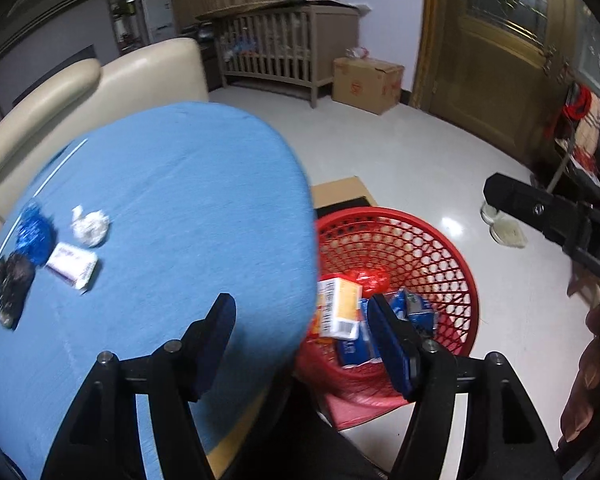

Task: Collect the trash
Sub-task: 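Move both open tools back over the table toward the tissue and box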

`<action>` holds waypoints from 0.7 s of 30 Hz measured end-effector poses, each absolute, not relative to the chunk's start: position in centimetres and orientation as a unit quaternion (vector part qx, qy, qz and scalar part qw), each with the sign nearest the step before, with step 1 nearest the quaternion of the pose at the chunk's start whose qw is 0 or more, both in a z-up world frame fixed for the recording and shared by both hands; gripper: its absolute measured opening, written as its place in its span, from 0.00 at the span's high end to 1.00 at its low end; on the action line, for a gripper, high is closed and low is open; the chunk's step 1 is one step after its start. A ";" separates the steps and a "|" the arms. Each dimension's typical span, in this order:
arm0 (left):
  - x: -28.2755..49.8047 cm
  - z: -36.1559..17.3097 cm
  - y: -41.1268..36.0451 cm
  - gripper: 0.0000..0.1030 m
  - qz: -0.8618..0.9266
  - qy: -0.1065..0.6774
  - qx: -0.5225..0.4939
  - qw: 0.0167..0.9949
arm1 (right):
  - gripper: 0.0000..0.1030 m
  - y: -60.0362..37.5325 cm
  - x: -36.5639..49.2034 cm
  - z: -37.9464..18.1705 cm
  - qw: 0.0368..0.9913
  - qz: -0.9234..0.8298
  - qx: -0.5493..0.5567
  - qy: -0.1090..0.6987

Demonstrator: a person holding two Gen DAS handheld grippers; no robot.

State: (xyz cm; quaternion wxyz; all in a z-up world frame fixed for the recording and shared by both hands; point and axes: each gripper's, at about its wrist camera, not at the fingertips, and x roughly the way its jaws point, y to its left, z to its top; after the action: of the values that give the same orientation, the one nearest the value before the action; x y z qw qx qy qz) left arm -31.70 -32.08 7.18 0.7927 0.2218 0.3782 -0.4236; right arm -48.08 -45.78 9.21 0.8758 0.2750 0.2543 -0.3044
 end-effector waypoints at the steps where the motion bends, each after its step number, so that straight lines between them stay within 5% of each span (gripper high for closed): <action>1: -31.2 7.3 -31.0 0.33 -0.417 0.379 0.214 0.798 | 0.26 -45.3 -47.7 9.2 0.878 -0.299 0.271 0.257; 21: -20.8 2.0 -9.8 0.33 -0.190 0.443 0.068 0.874 | 0.26 -32.6 -36.5 5.4 0.896 -0.149 0.175 0.380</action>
State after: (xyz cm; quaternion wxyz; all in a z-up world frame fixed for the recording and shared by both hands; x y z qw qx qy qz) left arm -20.78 -9.82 1.96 0.8738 0.0675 0.4425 -0.1898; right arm -36.48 -32.62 5.42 0.8962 0.1745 0.3795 -0.1494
